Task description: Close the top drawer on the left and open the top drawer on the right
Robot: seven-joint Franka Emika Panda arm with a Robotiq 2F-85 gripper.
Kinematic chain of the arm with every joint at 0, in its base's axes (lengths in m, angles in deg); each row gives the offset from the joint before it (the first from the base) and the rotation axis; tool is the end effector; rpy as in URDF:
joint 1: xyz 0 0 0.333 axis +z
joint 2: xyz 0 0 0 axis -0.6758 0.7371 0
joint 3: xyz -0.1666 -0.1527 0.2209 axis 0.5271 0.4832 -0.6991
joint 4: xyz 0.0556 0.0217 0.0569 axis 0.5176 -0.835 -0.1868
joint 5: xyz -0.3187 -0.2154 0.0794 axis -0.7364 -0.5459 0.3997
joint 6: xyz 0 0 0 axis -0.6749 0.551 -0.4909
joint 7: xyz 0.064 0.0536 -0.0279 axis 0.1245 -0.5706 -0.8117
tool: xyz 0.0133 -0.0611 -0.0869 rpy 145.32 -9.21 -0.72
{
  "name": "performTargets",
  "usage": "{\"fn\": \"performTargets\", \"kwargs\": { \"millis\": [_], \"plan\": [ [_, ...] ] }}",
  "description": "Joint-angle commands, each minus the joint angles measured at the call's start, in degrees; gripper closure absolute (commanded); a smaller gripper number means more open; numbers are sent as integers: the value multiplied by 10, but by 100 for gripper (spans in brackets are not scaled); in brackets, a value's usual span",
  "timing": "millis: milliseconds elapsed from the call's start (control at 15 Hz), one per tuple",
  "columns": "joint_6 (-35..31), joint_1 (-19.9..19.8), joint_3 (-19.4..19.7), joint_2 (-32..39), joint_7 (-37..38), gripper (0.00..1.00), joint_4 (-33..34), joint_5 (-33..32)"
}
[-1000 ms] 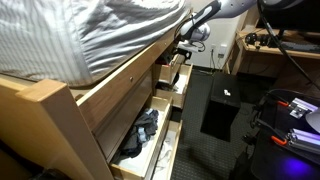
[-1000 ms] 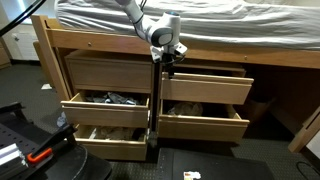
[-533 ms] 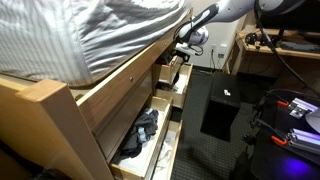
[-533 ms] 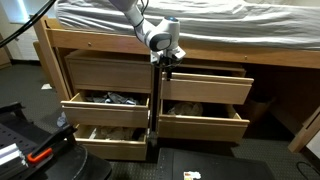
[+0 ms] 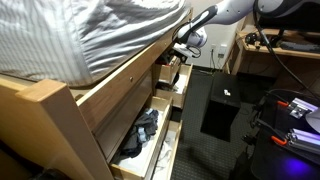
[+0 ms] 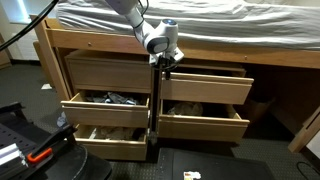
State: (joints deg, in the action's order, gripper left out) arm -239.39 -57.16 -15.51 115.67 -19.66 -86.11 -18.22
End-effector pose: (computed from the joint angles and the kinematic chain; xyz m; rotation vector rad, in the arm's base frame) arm 0.7453 -0.2075 0.0798 -2.3573 1.5121 -0.4473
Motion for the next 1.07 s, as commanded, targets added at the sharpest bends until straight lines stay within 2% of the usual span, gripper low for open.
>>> {"fn": "performTargets", "kwargs": {
  "millis": [0,133,267,400,467,600,800,867,1000],
  "plan": [
    [-1,0,0,5,-1,0,5,4],
    [-2,0,-1,8,-1,0,9,5],
    [56,36,64,34,67,0,48,-31],
    [75,53,94,77,134,0,99,-50],
    [48,37,66,31,85,0,36,-35],
    [53,52,85,56,119,0,64,-43],
    [54,56,90,69,124,0,80,-43],
    [56,63,103,59,127,0,70,-52],
    [87,88,153,32,149,0,46,-85]
  ]
}}
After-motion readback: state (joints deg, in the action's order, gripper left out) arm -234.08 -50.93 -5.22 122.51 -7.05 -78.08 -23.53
